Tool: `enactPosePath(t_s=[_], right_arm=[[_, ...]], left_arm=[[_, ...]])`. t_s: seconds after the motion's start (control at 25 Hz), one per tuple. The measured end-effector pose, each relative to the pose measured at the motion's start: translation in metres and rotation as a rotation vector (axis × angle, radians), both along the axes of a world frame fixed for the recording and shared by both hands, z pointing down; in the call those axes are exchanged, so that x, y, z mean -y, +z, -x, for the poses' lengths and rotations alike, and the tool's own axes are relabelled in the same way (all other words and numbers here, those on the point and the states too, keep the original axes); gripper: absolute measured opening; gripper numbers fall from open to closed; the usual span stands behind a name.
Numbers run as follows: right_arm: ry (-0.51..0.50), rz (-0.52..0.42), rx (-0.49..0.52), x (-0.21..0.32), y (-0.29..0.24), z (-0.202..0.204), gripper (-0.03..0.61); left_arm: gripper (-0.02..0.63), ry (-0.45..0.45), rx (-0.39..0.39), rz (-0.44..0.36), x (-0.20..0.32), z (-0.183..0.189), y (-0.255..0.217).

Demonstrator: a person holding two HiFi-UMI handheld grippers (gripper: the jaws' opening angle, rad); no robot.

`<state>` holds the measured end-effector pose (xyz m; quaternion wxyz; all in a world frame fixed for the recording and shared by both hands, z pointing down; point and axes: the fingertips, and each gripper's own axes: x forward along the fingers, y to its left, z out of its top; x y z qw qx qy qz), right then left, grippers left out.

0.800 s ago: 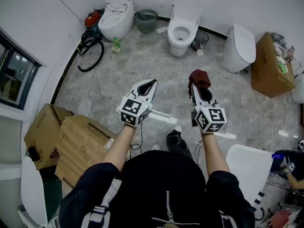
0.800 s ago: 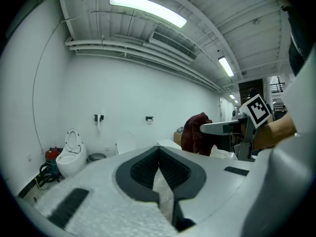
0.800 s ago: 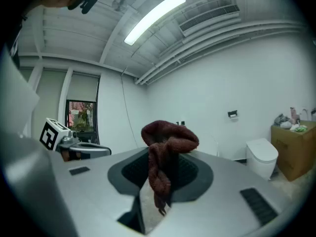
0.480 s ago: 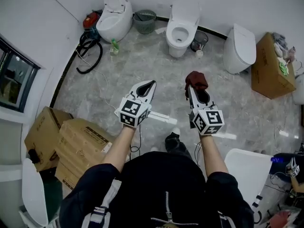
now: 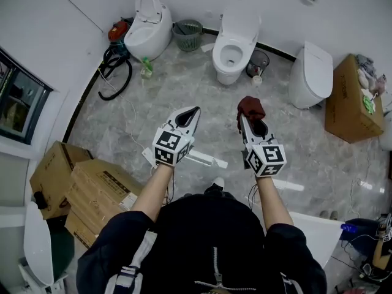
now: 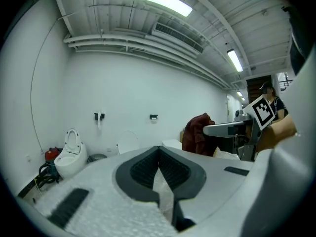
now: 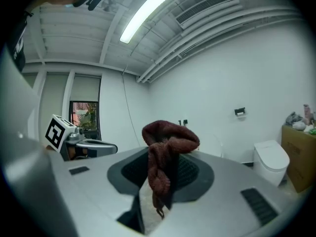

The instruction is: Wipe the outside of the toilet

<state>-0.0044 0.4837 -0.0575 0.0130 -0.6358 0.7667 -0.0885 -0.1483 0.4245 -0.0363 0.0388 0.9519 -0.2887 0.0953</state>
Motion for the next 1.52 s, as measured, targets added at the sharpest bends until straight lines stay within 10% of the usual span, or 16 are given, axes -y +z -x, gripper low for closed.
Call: enactPosePath(t_s=[0.76,1.52], right_arm=[[-0.021,0.031,0.012,0.119,0.021,-0.068,0.115],[0.215,0.082,0.011,0.351,0.026,-0.079,0.115]], left_arm=[[0.002,-0.047,-0.016,0.0,0.126,-0.065,0.006],[0.002,0.235,0.019,-0.001,0.387,-0.113,0.012]])
